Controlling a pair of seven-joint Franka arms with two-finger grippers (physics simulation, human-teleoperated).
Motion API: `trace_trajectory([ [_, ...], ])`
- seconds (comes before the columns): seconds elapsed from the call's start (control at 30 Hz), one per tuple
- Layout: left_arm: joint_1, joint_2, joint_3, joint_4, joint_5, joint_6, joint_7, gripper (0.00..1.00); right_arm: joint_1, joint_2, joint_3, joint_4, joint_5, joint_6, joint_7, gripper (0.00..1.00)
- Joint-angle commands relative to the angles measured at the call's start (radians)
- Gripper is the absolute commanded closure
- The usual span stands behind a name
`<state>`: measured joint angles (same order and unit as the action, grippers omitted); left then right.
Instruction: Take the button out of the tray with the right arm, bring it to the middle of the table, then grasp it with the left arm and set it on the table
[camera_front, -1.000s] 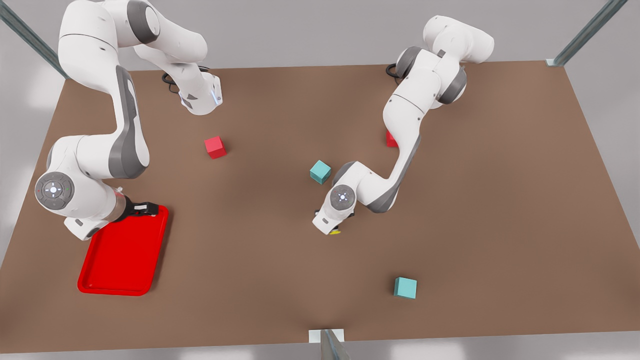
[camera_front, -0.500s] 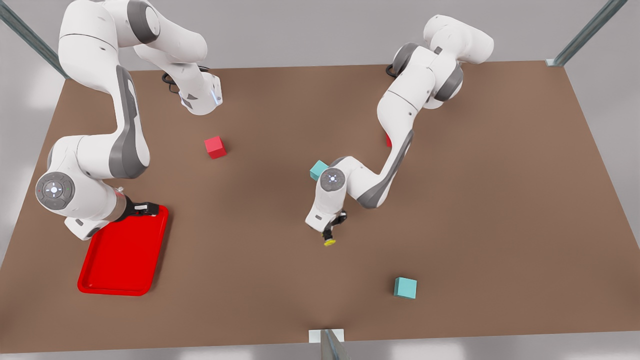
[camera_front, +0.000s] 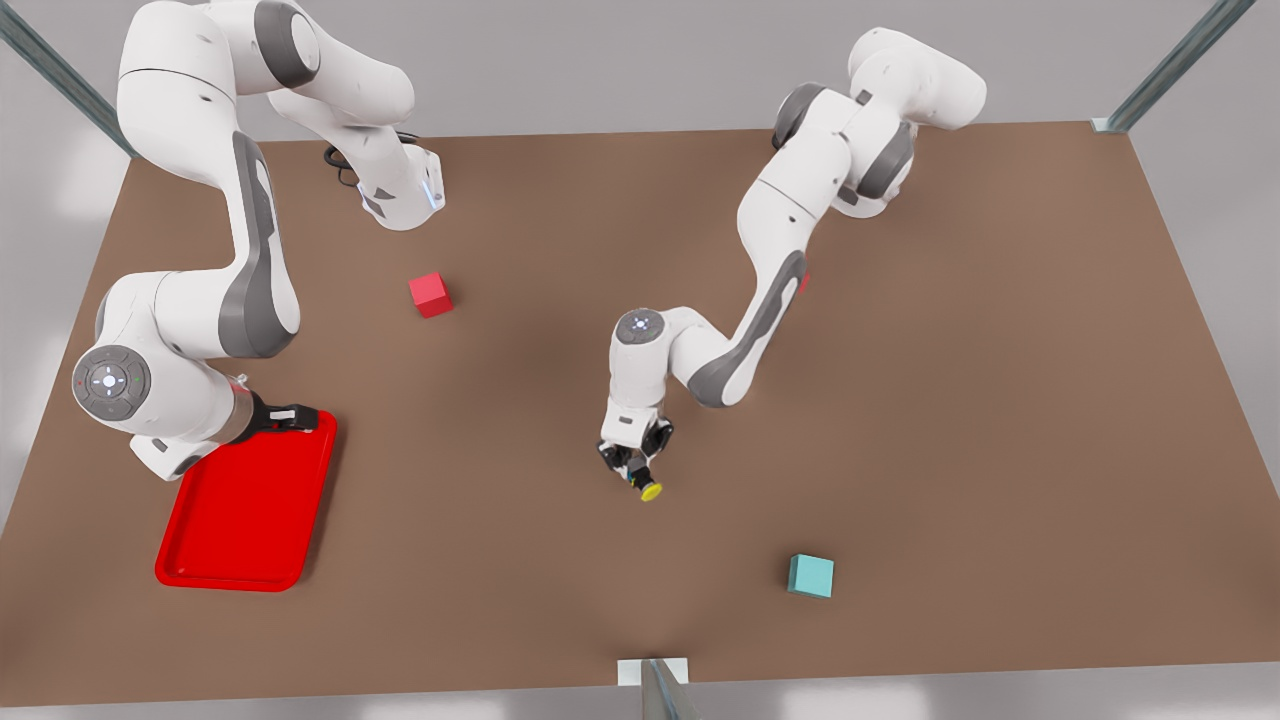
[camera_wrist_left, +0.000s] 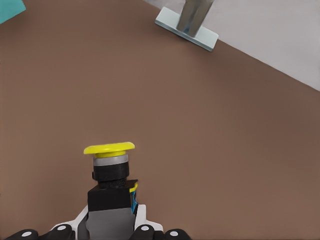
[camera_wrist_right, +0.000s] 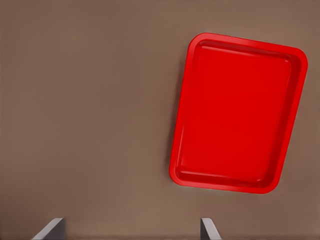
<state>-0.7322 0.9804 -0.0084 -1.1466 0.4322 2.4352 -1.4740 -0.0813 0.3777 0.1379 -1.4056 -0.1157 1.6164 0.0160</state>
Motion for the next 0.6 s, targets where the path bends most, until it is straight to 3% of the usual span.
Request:
trace_trajectory([
  [0.0, -0.045, 0.001, 0.067, 0.002, 0.030, 0.024, -0.532, 0.65, 0.000, 0.000, 0.000, 0.000, 0.001, 0.000, 0.002, 0.00],
  [0.3, -0.285, 0.130, 0.420, -0.002, 0.036, 0.008, -0.715, 0.65, -0.009, 0.001, 0.000, 0.000, 0.002, 0.010, 0.004, 0.00],
  [0.57, -0.340, 0.184, 0.450, -0.001, 0.137, 0.021, -0.818, 0.65, -0.028, -0.017, -0.001, -0.012, 0.028, 0.043, 0.002, 0.00],
])
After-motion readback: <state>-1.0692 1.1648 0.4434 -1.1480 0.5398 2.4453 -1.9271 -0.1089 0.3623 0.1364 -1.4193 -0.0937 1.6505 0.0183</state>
